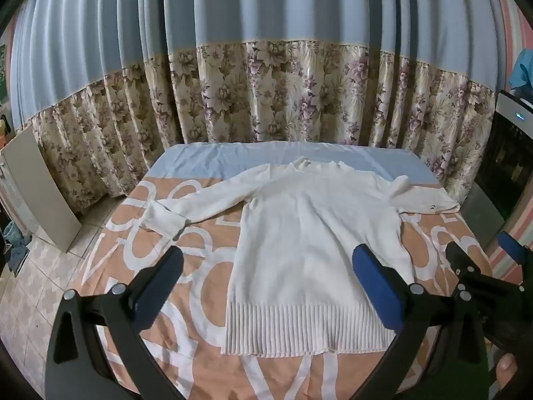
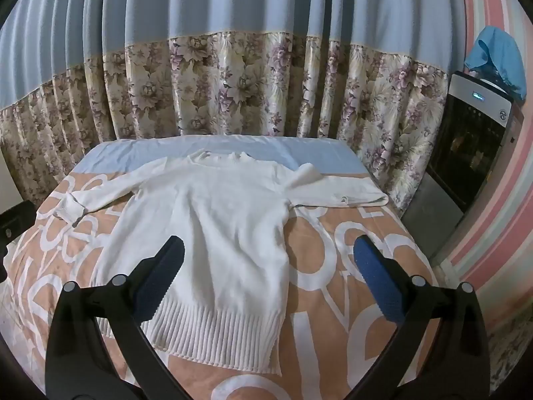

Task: Fold small clothes

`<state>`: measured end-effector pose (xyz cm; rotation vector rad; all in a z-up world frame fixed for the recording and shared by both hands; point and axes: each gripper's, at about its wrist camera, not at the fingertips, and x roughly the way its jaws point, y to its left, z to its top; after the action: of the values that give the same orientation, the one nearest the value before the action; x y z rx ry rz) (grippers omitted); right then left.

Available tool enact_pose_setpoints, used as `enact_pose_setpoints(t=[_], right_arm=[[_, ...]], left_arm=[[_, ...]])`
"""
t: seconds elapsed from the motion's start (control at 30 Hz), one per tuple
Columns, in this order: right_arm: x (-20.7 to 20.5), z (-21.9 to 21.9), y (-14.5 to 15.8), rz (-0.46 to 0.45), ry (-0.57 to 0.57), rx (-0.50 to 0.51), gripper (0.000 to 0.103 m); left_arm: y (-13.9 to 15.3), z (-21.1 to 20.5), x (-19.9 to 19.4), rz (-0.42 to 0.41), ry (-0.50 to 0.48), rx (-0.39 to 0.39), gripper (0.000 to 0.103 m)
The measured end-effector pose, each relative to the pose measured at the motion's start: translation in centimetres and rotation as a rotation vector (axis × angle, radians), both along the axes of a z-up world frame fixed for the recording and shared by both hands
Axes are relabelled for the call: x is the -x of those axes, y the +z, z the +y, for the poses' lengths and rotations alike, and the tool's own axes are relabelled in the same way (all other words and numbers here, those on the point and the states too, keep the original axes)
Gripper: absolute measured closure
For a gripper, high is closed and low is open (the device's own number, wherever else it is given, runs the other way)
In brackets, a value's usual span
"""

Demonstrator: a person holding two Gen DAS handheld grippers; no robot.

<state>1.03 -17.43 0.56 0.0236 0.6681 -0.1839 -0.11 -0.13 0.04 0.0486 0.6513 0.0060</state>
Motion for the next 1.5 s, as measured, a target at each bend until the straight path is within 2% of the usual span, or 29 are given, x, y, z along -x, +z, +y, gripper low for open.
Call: enact_pose_setpoints(t=[1.47,1.5], right_arm=[[-0.9,0.2,-0.7,0.017,0.000,0.003,0.003],[-0.8,0.6,-1.4,0.017,0.000,0.004,0.003]], left_arm=[[-0.7,-0.4,-0.6,0.017,-0.007,0.014,0.002],[-0.8,-0.4,-0.7,0.017,-0.006,0.014,0.002]])
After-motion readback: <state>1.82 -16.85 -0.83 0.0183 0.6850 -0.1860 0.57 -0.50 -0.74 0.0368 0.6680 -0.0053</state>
